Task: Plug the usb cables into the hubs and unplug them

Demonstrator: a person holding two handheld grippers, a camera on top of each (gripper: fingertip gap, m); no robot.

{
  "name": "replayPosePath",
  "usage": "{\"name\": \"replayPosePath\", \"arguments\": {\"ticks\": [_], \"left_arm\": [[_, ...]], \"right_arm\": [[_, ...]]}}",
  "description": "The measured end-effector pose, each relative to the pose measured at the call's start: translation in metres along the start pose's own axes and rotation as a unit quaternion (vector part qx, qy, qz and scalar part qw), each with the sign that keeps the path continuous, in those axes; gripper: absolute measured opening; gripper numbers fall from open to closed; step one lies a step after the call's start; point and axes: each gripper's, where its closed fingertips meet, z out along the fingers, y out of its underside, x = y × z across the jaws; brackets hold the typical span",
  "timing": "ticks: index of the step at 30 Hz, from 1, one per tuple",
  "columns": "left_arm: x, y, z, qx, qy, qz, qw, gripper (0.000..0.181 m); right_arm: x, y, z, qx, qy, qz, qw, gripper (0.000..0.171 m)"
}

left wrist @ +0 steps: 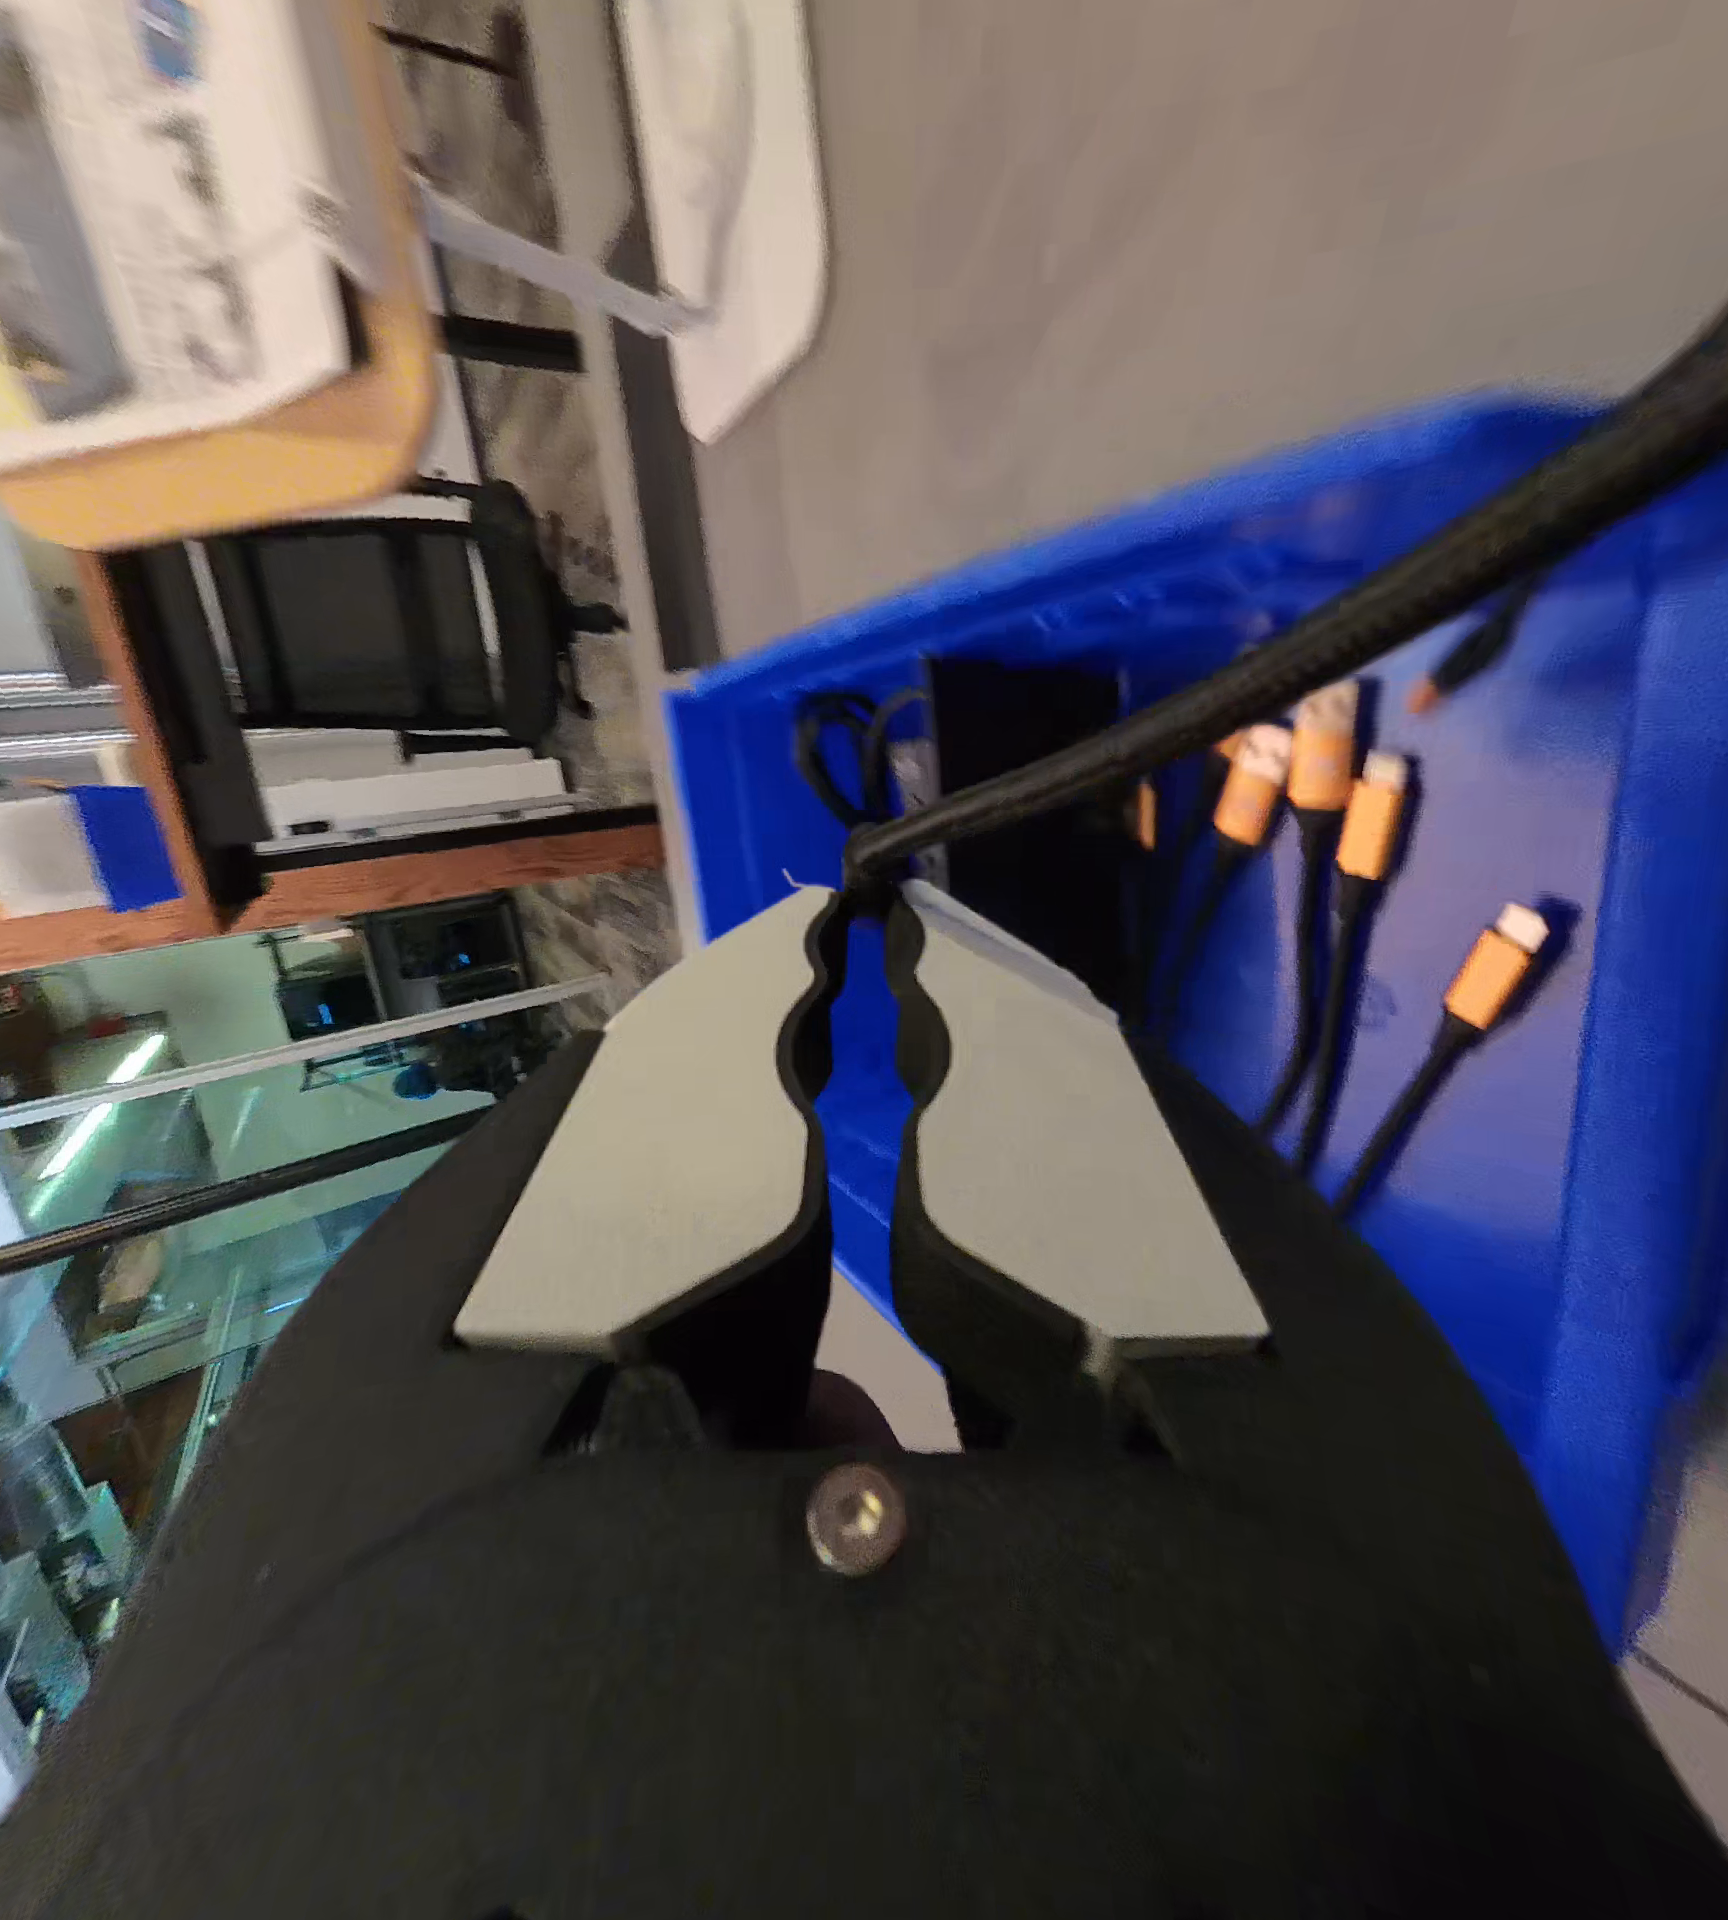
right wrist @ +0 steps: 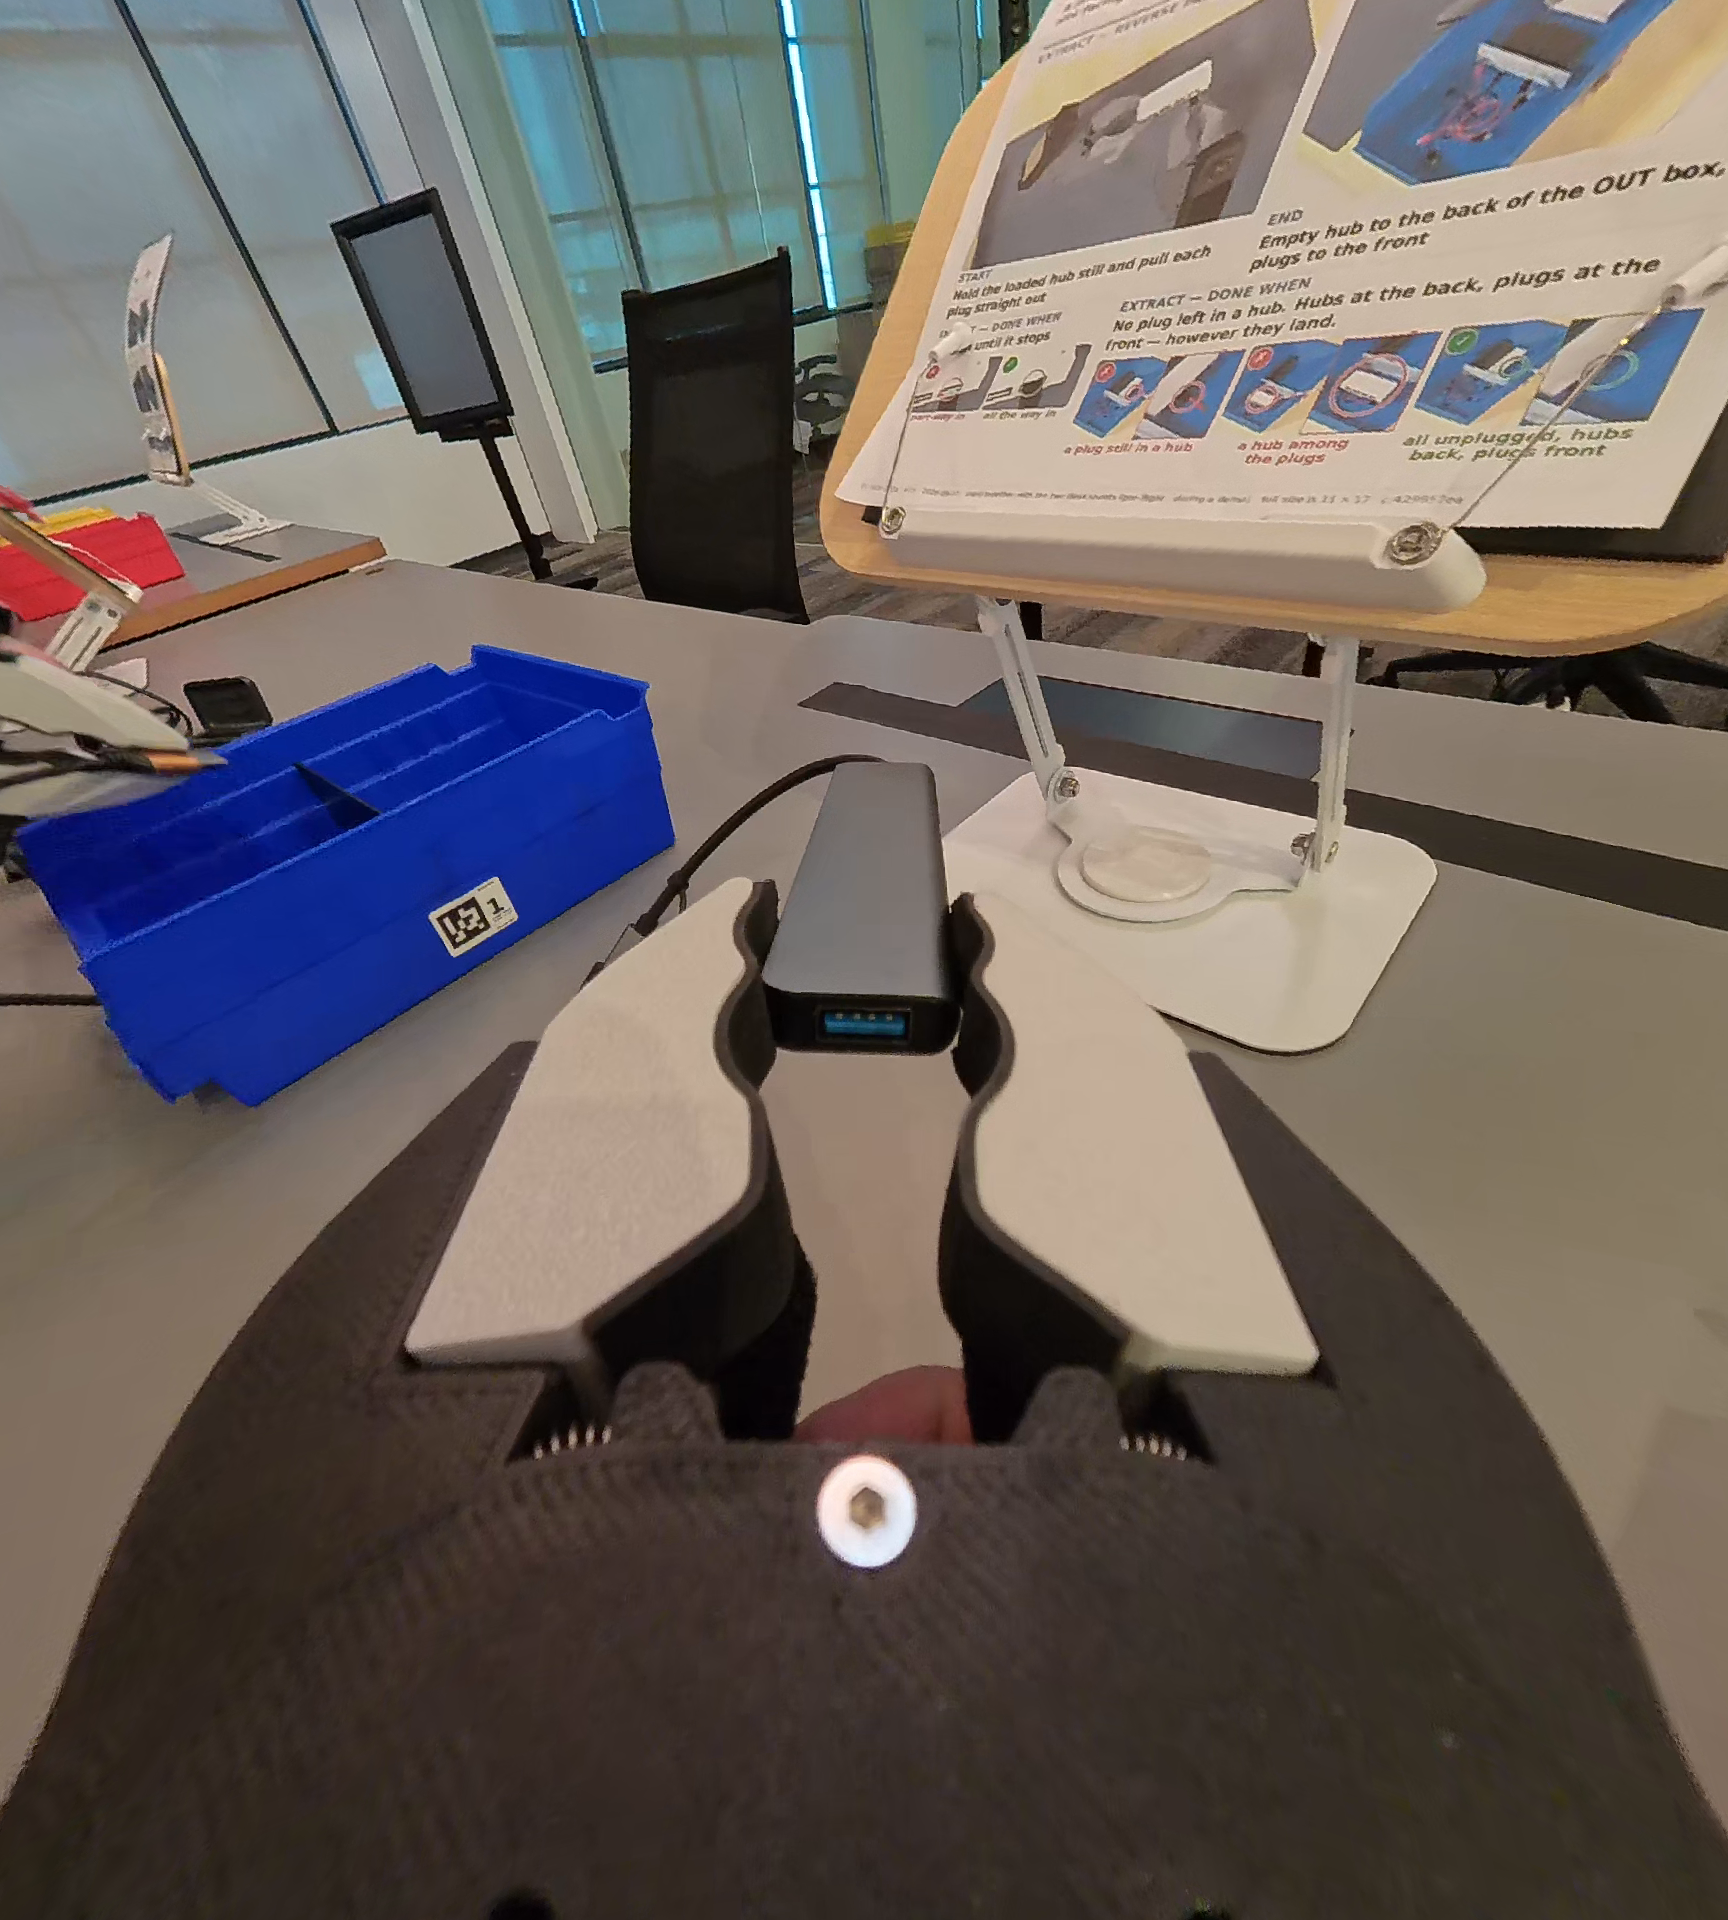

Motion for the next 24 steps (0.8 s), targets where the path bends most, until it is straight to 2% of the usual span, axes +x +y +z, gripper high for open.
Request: {"name": "replayPosePath", "arguments": {"ticks": [5, 11, 18, 24], "left_arm": [[-0.051, -0.068, -0.017, 0.086, -0.085, -0.043, 0.992, 0.008], [-0.091, -0.158, -0.025, 0.203, -0.126, -0.080, 0.968, 0.006], [-0.099, -0.242, 0.000, 0.295, -0.111, -0.096, 0.944, 0.007], [-0.090, -0.283, 0.032, 0.317, -0.097, -0.082, 0.940, 0.007]], "right_arm": [[-0.006, -0.004, 0.001, 0.004, -0.006, -0.004, 1.000, 0.031], [-0.007, -0.008, -0.001, 0.009, -0.012, -0.001, 1.000, 0.031], [-0.011, -0.015, -0.005, 0.019, -0.027, 0.006, 0.999, 0.031], [-0.028, -0.020, -0.005, 0.022, -0.068, 0.016, 0.997, 0.032]]}}
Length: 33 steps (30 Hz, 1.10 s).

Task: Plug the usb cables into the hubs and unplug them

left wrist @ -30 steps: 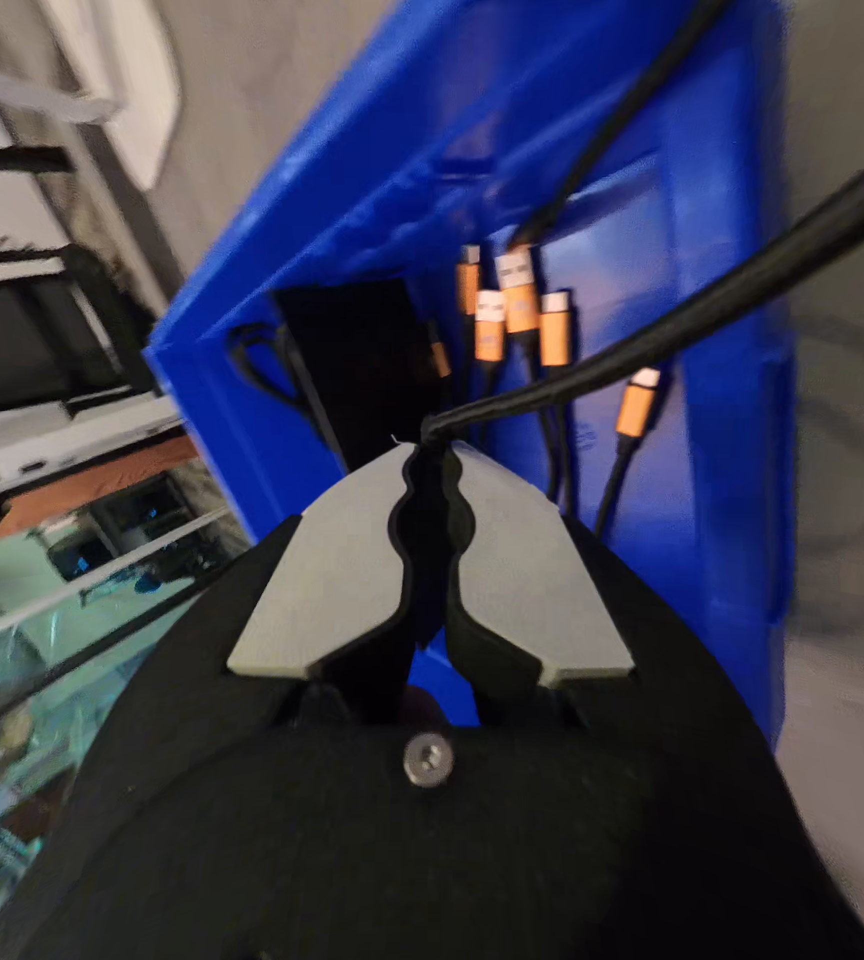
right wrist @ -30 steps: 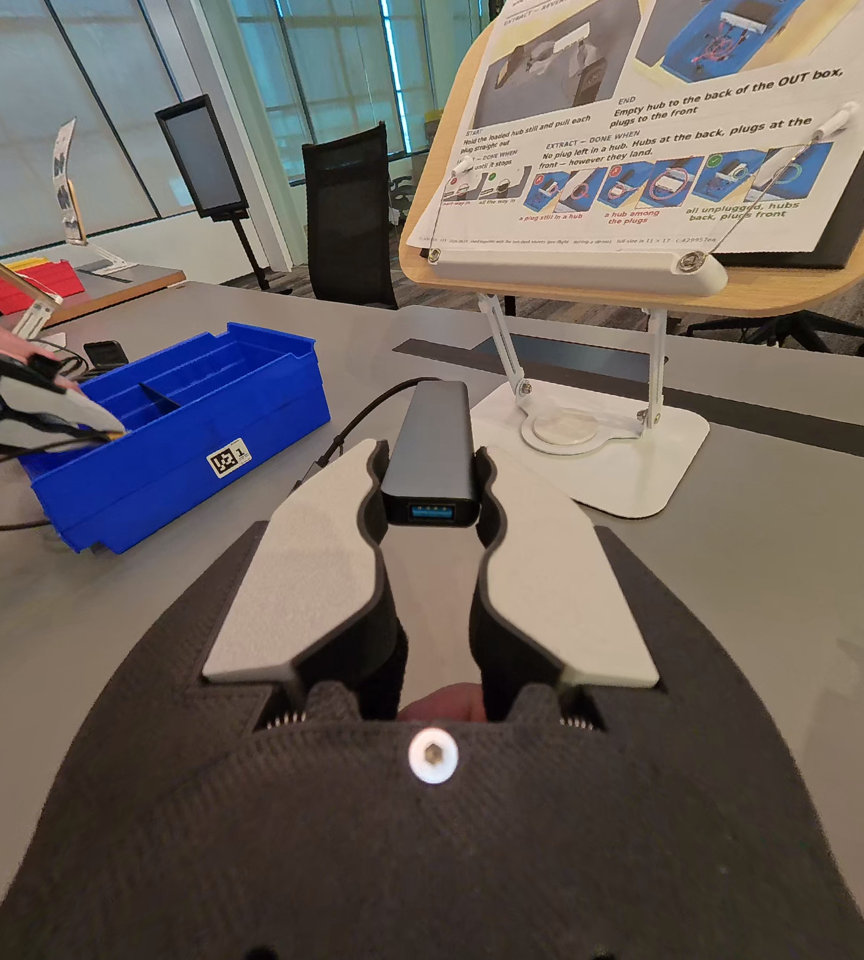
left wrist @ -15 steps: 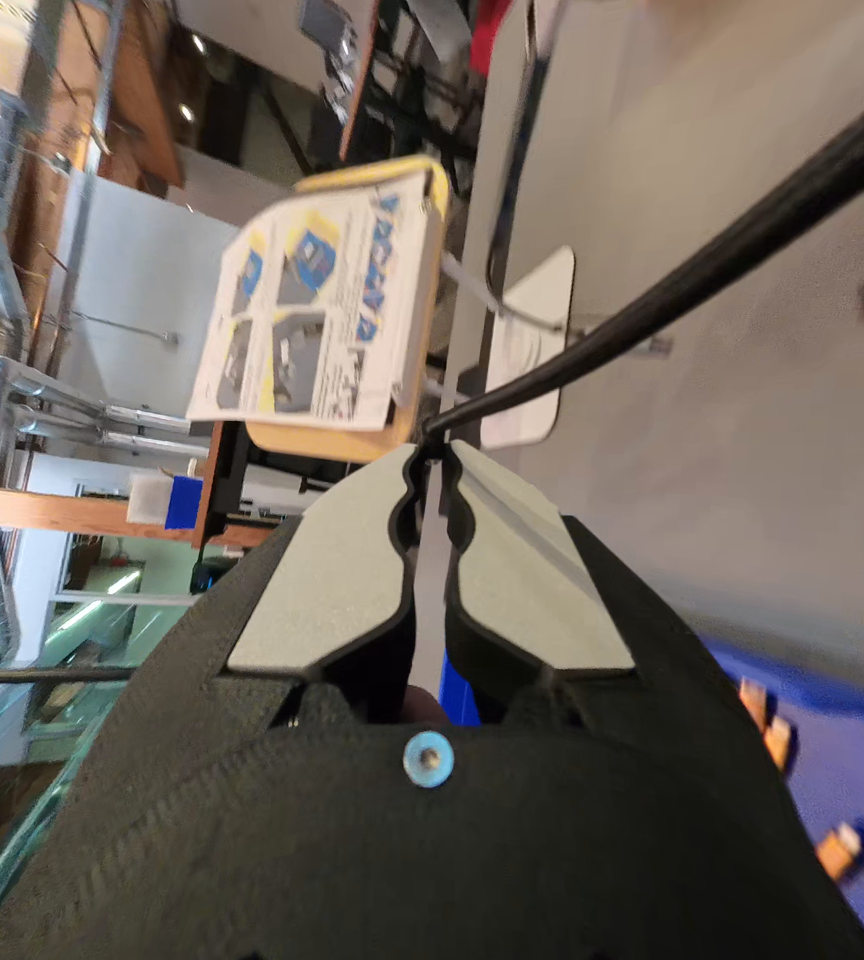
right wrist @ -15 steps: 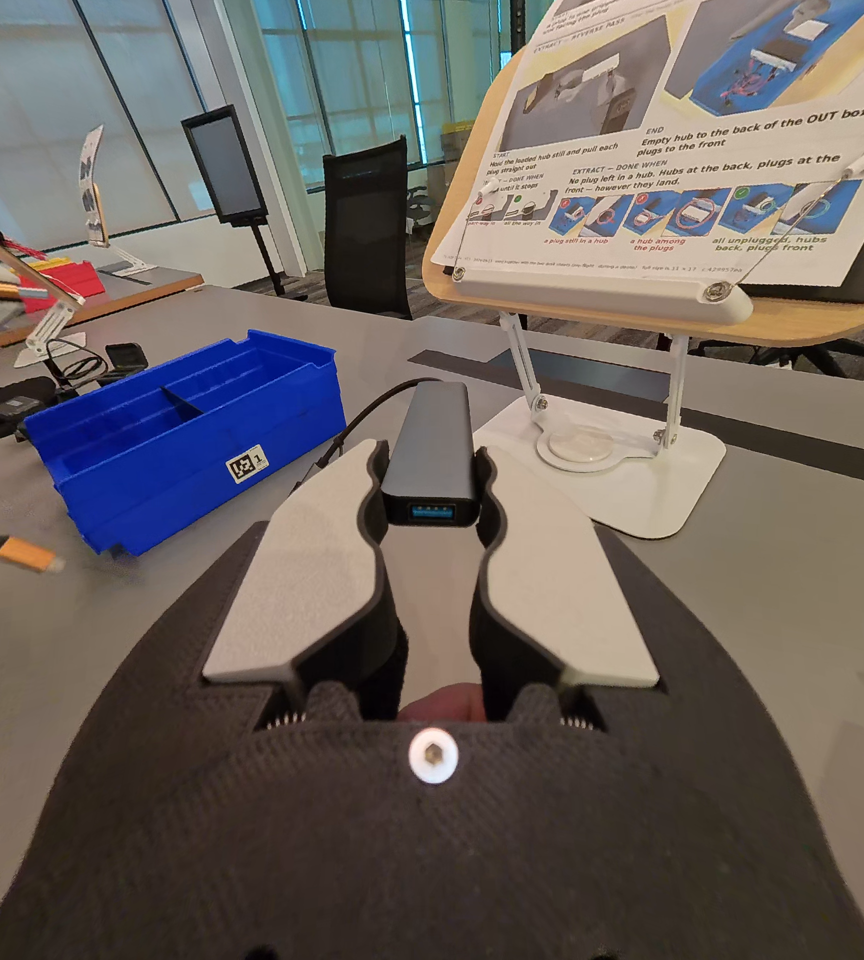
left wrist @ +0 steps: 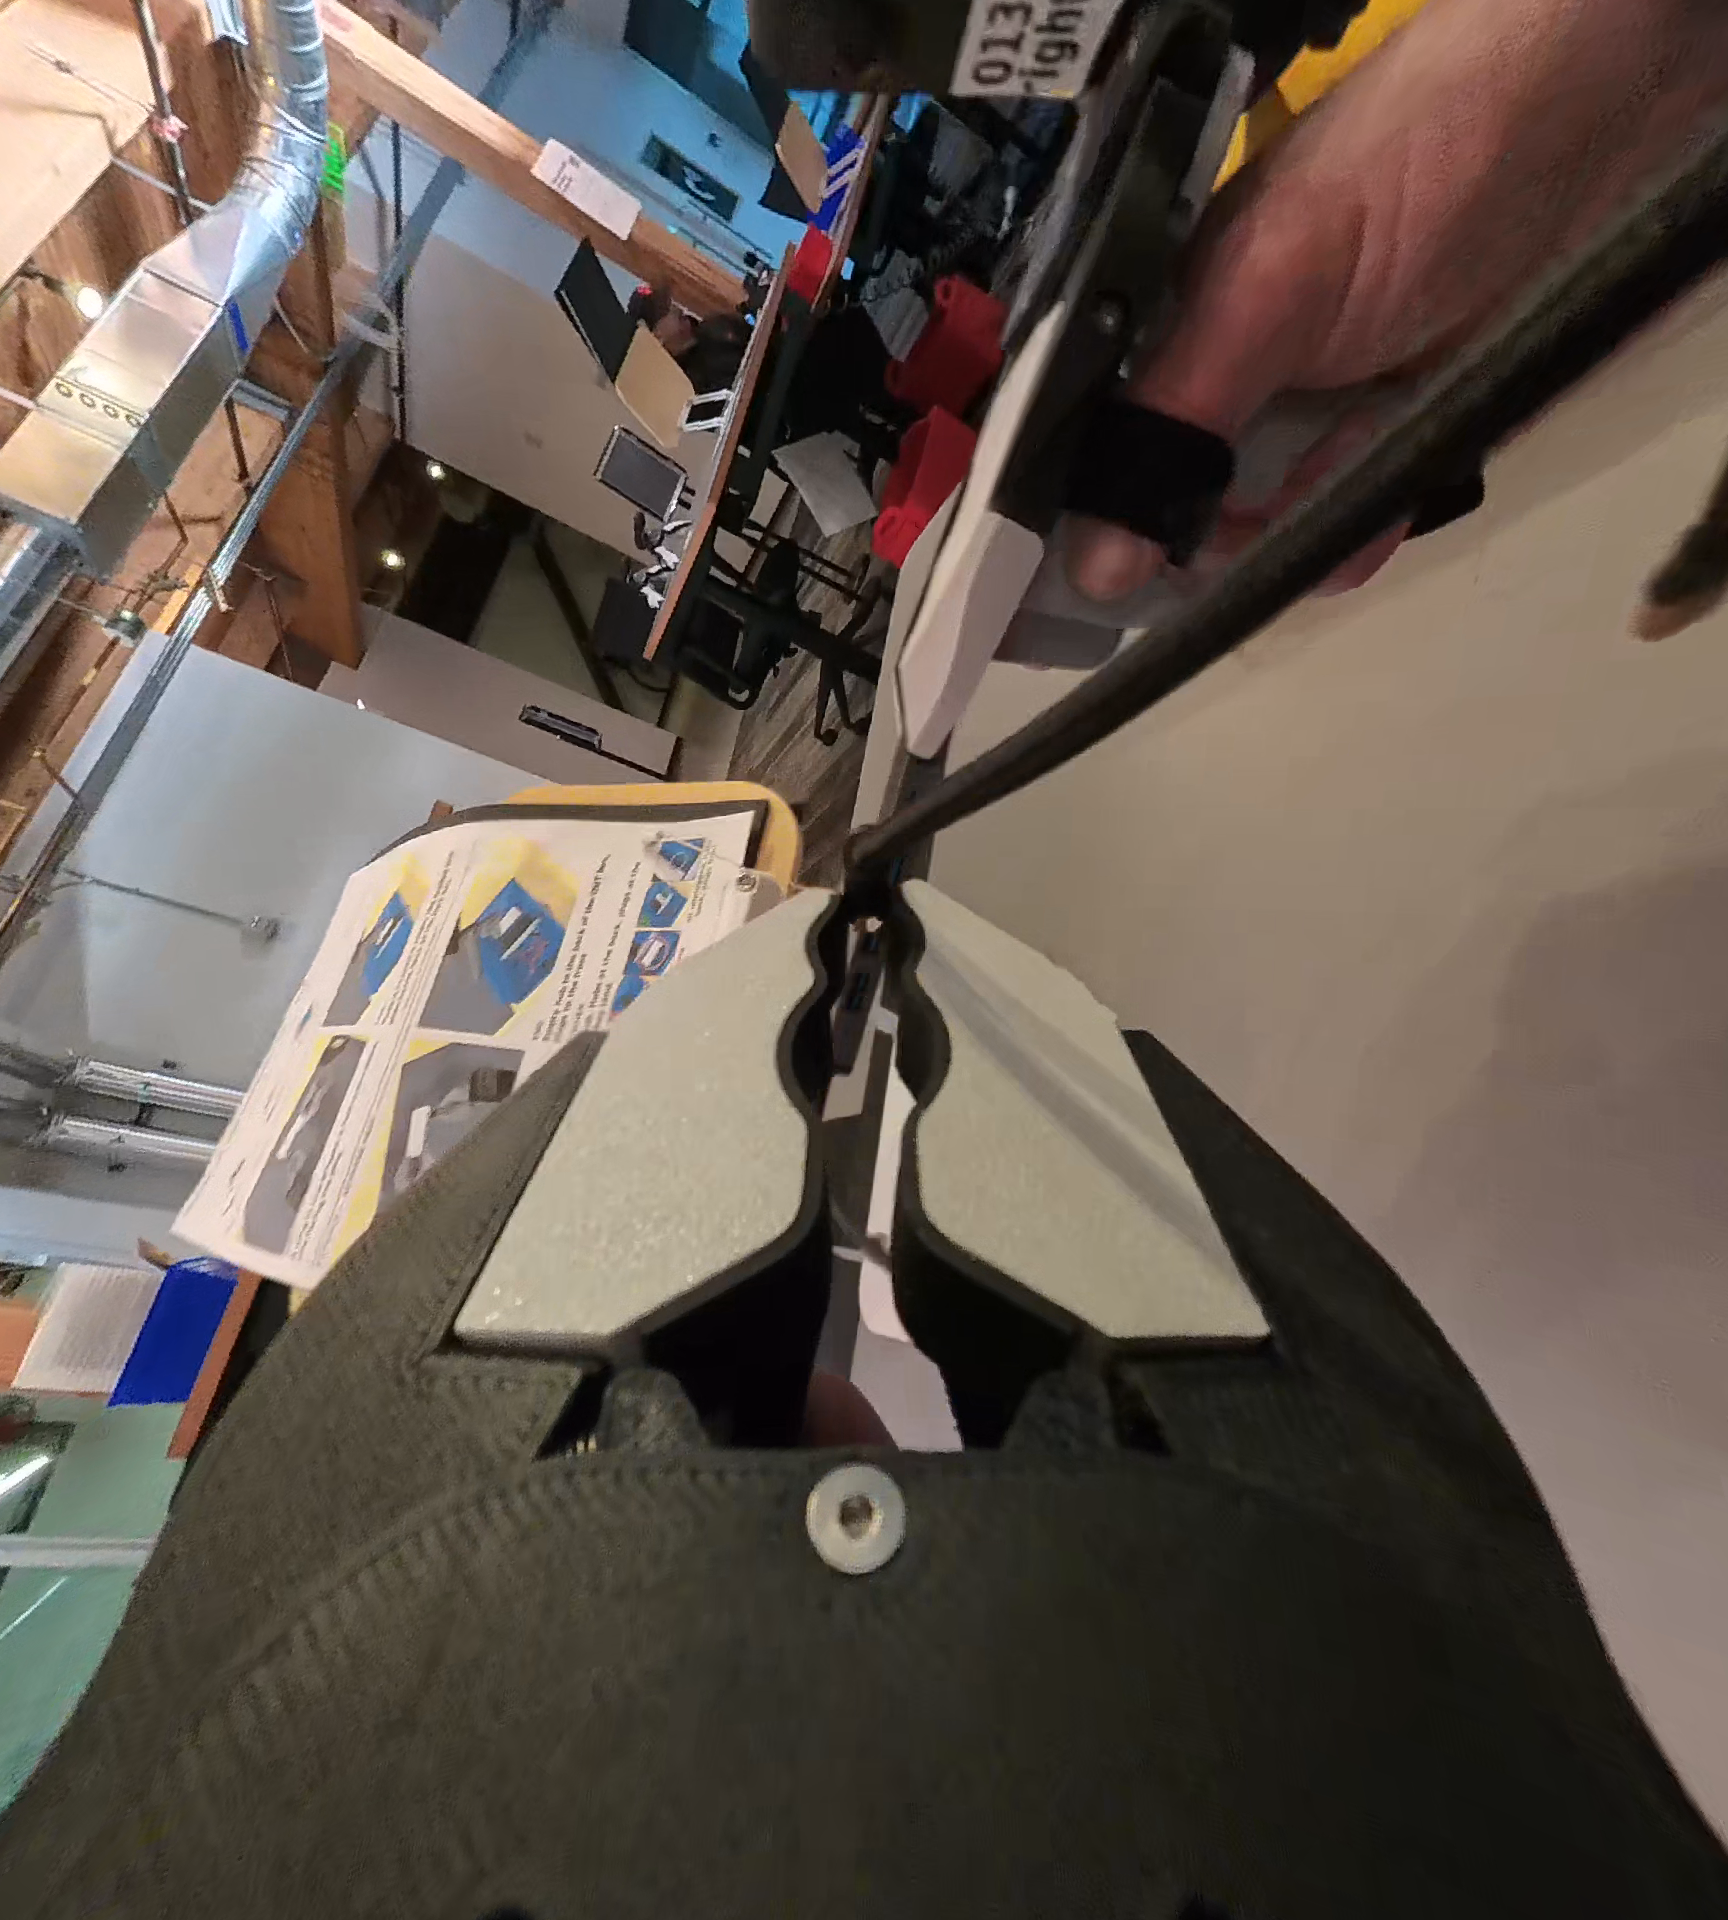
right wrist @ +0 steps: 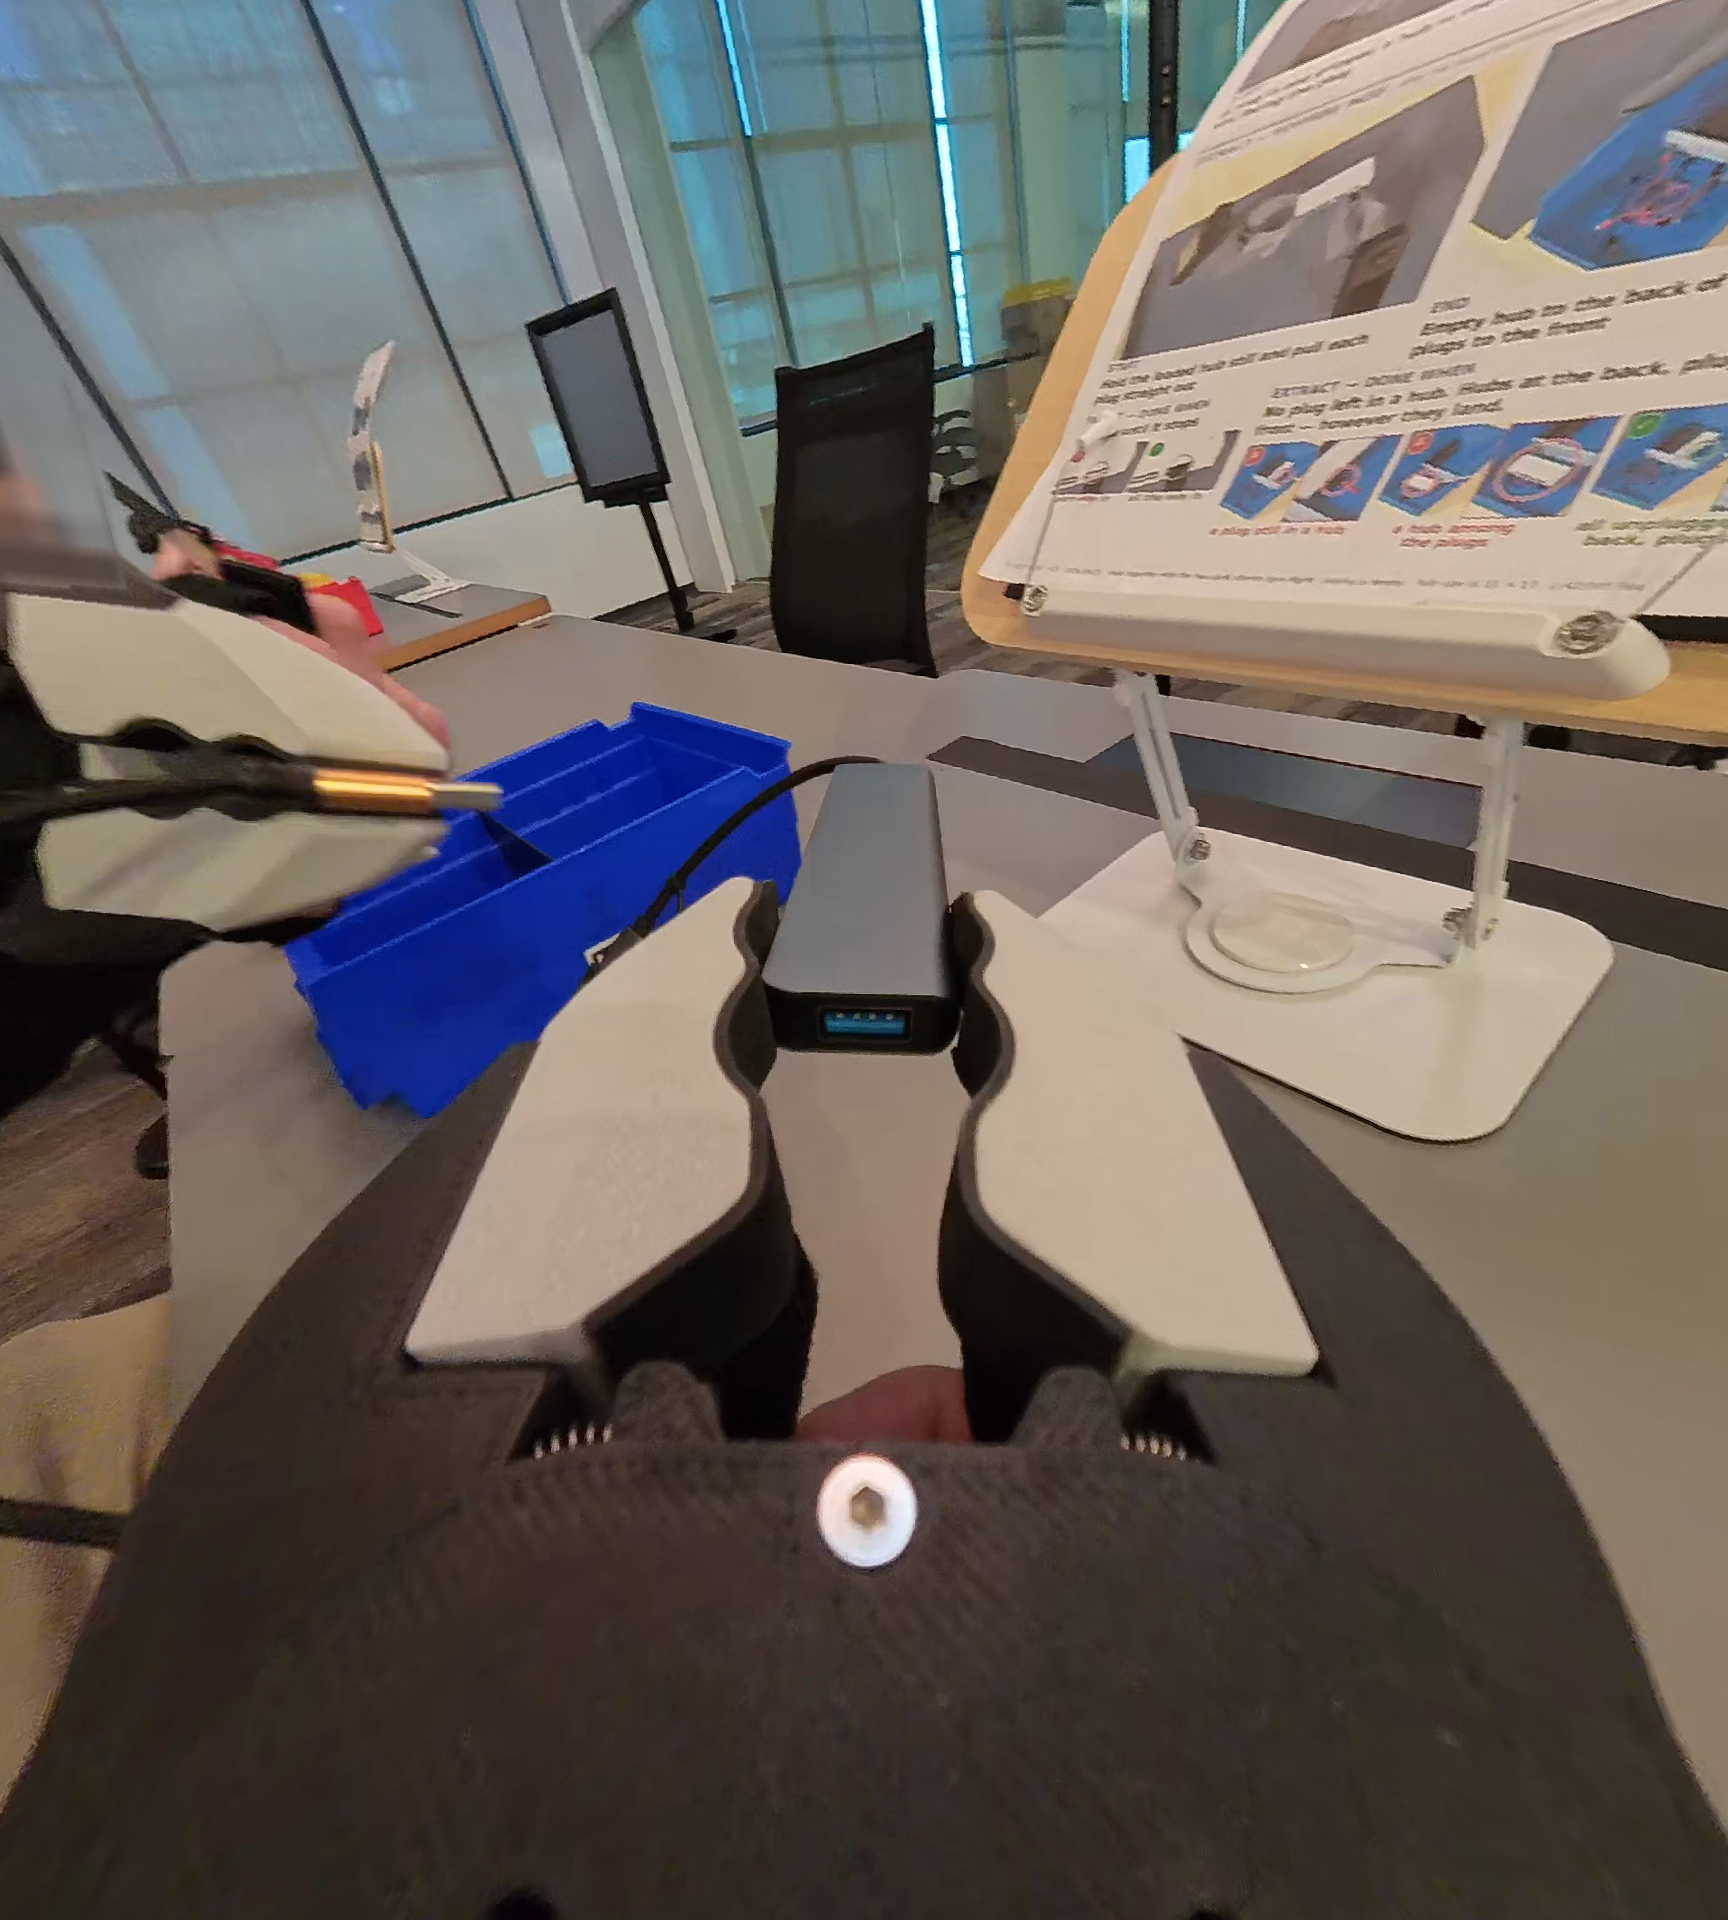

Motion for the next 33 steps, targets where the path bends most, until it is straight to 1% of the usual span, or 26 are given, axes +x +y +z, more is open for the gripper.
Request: {"name": "replayPosePath", "arguments": {"ticks": [5, 7, 11, 17, 20, 25, 33], "left_arm": [[0.002, 0.002, 0.013, 0.009, -0.003, -0.007, 1.000, 0.007], [0.004, 0.005, 0.016, 0.000, -0.002, 0.011, 1.000, 0.007], [0.008, 0.005, 0.017, 0.000, 0.002, 0.018, 1.000, 0.007], [0.013, 0.012, 0.015, -0.020, 0.015, 0.052, 0.998, 0.007], [0.013, 0.012, 0.014, -0.016, 0.017, 0.046, 0.999, 0.007], [0.010, 0.012, 0.011, -0.022, 0.013, 0.068, 0.997, 0.007], [0.009, 0.010, 0.006, -0.021, 0.018, 0.076, 0.997, 0.007]], "right_arm": [[-0.017, -0.002, 0.003, 0.000, -0.042, 0.013, 0.999, 0.032], [-0.023, -0.001, 0.005, -0.003, -0.058, 0.021, 0.998, 0.031], [-0.034, 0.002, 0.008, -0.011, -0.082, 0.023, 0.996, 0.031], [-0.040, 0.000, 0.007, -0.008, -0.106, 0.047, 0.993, 0.031], [-0.041, -0.001, 0.006, -0.007, -0.115, 0.053, 0.992, 0.031], [-0.043, 0.001, 0.006, -0.014, -0.126, 0.052, 0.991, 0.031], [-0.049, -0.001, 0.004, -0.012, -0.158, 0.080, 0.984, 0.031]]}}
